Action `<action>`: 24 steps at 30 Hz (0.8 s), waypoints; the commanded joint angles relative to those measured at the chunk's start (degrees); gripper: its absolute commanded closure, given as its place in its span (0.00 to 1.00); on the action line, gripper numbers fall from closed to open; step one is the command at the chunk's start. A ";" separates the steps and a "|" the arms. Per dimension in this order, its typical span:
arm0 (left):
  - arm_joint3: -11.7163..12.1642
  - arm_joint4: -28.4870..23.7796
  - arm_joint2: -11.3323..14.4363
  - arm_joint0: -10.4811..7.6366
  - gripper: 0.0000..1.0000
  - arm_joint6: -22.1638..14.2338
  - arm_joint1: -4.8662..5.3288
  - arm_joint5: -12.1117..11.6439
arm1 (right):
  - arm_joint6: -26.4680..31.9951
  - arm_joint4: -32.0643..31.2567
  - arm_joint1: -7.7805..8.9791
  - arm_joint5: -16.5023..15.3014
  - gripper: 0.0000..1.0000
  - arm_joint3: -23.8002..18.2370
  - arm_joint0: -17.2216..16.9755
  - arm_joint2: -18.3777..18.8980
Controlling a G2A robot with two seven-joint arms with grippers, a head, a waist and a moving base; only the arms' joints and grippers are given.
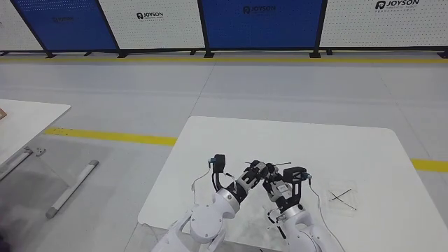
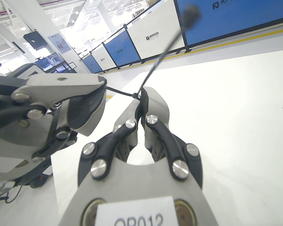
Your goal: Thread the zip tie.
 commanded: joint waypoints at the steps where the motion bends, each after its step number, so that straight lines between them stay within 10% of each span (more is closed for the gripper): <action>1: -0.04 -0.11 -0.02 0.07 1.00 -0.07 0.02 -0.39 | 0.00 -0.10 0.01 -0.01 1.00 0.02 0.01 -0.01; 24: -3.85 -1.56 -1.22 2.63 1.00 -0.12 0.45 -3.95 | 0.06 -1.01 0.18 0.46 1.00 0.45 -0.14 0.05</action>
